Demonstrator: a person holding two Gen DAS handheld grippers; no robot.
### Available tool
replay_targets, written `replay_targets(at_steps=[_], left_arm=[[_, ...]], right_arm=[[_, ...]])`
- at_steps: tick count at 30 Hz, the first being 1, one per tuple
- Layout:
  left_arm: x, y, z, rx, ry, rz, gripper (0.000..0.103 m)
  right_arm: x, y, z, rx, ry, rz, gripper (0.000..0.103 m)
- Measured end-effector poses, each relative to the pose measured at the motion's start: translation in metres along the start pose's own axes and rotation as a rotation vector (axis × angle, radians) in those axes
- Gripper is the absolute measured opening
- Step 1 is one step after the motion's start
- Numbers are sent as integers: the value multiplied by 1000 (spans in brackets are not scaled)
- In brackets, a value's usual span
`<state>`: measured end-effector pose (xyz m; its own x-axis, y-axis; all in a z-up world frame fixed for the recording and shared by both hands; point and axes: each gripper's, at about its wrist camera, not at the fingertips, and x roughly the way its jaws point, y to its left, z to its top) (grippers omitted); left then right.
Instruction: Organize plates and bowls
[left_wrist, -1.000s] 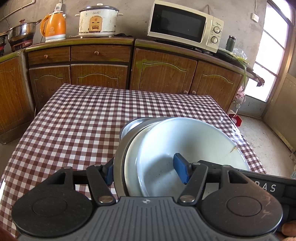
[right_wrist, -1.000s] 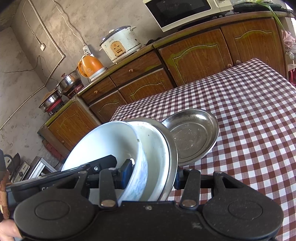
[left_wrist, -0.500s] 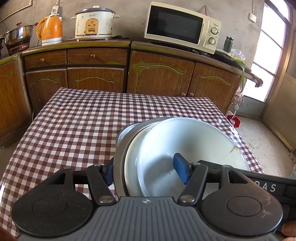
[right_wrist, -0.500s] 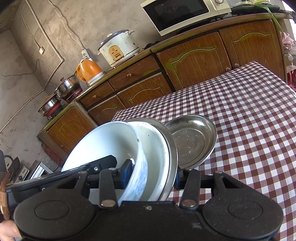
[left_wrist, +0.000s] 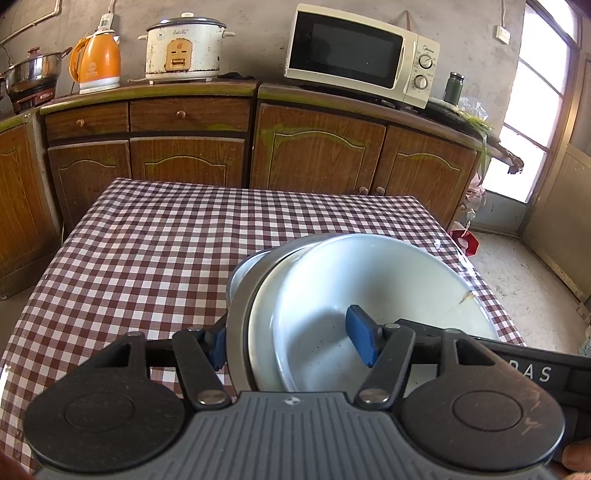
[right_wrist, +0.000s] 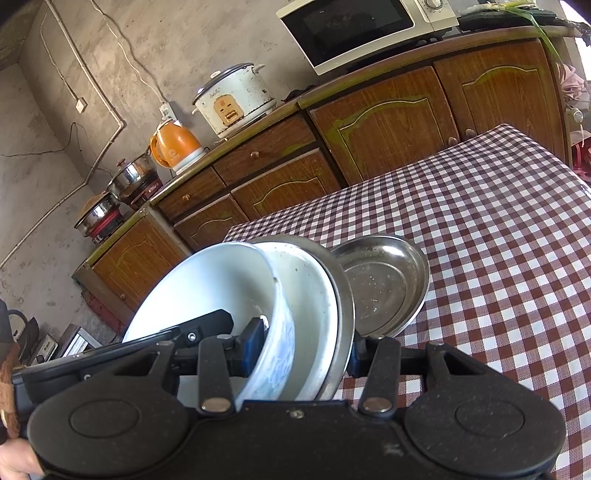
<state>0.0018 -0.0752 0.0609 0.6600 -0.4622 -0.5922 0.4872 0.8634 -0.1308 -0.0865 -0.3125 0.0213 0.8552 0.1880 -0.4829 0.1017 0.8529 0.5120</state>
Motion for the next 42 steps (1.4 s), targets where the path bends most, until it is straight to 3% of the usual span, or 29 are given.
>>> replay_targets(at_steps=[42], left_arm=[[6,-4,7,5,2,-2,64]], right_arm=[[4,-2,8,4,-8,-1,54]])
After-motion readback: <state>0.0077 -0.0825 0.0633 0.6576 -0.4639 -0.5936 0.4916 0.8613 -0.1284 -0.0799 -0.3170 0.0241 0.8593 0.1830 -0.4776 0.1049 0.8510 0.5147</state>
